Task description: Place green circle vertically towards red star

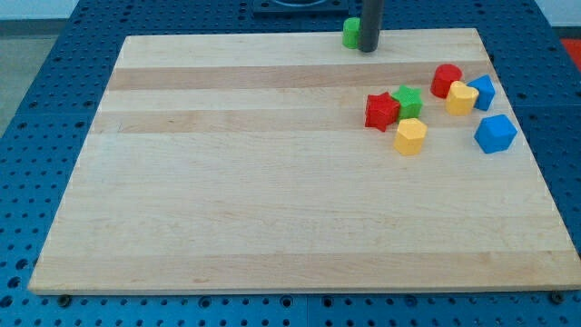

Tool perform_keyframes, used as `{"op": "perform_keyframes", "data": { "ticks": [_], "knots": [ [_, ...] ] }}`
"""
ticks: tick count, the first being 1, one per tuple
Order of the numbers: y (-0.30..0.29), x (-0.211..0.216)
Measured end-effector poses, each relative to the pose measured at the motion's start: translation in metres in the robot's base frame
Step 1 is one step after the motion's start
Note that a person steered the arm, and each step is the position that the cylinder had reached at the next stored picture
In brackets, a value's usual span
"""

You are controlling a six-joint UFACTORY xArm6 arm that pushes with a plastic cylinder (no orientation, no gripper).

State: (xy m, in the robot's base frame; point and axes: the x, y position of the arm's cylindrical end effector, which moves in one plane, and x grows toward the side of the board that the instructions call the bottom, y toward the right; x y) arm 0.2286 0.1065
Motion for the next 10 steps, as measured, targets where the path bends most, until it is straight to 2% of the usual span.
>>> {"op": "perform_keyframes", "data": {
  "ticks": [1, 3, 4, 6, 8, 10],
  "knots": [
    [0.0, 0.009],
    [-0.006, 0.064],
    [-0.035, 0.058],
    [-0.114, 0.021],
    [-0.104, -0.004],
    [-0.05, -0.005]
  ]
}}
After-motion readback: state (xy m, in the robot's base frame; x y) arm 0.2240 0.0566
